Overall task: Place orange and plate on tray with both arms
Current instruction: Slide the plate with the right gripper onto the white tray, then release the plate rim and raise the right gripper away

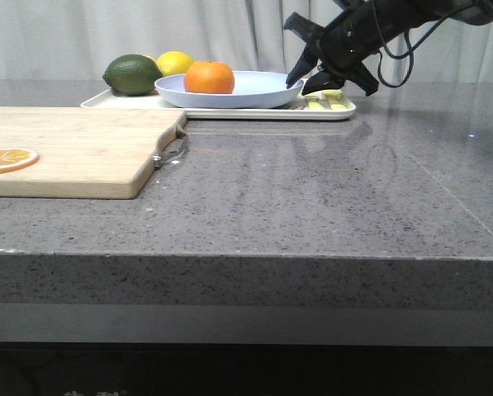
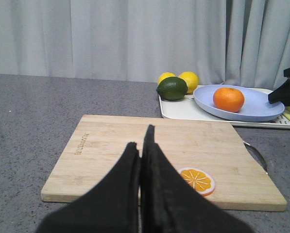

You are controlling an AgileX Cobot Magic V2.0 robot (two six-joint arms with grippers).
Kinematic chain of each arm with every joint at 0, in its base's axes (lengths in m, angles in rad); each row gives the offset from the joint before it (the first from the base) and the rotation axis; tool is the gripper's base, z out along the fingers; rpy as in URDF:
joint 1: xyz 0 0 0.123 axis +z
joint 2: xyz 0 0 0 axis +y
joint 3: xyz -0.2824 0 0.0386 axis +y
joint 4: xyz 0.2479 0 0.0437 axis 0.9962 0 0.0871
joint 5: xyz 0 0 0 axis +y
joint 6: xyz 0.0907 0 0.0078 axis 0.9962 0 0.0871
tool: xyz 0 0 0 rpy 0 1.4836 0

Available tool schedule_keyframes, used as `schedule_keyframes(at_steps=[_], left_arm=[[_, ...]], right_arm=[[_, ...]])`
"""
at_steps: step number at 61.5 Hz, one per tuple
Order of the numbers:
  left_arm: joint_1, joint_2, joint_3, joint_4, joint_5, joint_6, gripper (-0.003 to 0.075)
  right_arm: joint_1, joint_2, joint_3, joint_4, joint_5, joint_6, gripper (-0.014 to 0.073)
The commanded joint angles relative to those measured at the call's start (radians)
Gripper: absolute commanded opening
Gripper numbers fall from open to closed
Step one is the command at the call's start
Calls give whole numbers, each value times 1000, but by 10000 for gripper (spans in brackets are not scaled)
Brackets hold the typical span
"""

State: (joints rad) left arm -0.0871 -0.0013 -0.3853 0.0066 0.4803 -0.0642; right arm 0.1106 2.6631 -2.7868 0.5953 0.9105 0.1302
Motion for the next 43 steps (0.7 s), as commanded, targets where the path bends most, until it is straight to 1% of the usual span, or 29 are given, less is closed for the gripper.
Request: schedule_keyframes(at_steps=[1,5,9,15,23,33,43], left_arm=[[1,14,-25,-7,-92,-7,-18],[1,14,-25,-7,-92,-7,-18],[1,14,-25,-7,-92,-7,-18],[1,14,-25,-7,-92,-7,-18],[1,14,-25,-7,-92,-7,-18],[1,14,-25,-7,-92,-7,-18],[1,14,-25,-7,-96,-7,-18]], right_arm=[[-22,-145,-48,27,-2,-7,288],[-35,-176,-56,4,50,-7,270],[-46,-210,-57,-25,105,-7,224],[-52,-259,-57,-96,214,-7,101],[-52,-304,-57,-239,343,-7,-73],[-52,-341,-57,-316,425,-21,-61],[-51,-382,-56,-345,427,-52,-61]])
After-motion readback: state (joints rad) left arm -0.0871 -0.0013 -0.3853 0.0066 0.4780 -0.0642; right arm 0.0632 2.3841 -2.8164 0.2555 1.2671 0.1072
